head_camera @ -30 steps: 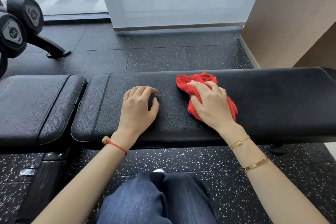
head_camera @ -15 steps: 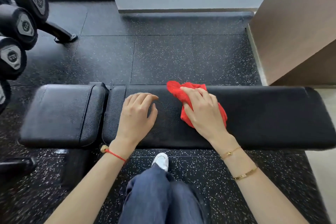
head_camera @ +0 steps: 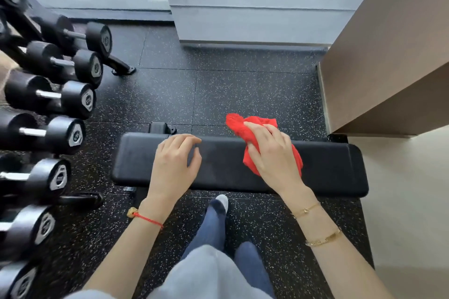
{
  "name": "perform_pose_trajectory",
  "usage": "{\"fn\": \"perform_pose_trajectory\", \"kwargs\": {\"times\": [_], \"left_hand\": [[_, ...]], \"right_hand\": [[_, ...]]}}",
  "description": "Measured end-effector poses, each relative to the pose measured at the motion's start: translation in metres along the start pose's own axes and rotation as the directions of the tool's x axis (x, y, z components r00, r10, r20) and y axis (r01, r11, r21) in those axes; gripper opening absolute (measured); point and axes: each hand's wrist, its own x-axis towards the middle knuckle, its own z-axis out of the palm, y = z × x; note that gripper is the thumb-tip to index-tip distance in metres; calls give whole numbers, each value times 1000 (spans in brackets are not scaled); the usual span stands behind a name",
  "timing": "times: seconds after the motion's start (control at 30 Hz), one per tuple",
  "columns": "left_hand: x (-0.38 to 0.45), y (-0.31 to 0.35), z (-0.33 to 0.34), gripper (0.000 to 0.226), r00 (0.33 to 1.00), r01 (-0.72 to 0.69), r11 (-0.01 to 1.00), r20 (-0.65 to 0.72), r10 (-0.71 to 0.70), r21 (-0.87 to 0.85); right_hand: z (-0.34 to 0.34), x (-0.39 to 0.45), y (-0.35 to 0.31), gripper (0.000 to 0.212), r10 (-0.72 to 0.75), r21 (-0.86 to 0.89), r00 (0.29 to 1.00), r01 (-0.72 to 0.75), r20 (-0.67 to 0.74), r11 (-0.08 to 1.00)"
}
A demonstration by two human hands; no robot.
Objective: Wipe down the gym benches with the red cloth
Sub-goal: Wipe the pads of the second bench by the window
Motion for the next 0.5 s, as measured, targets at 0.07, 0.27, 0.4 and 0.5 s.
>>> {"fn": "perform_pose_trajectory", "kwargs": {"times": [0.07, 0.27, 0.4, 0.5], "left_hand": [[4, 7, -35, 16, 1000, 15, 1000, 13, -15, -14], [15, 17, -99, 16, 998, 54, 997, -33, -56, -55], [16, 20, -115, 16, 994, 100, 994, -46, -102, -54], [15, 24, -124, 13, 988, 131, 989, -76, -135, -63]], "right_hand": [[-27, 3, -15, 45, -8, -3, 1000, 8, -4, 1000], [-74, 19, -48, 43, -18, 20, 998, 19, -53, 1000], [-88, 27, -59, 43, -42, 20, 997, 43, -58, 999], [-93, 31, -60, 44, -72, 29, 996, 74, -54, 997]]}}
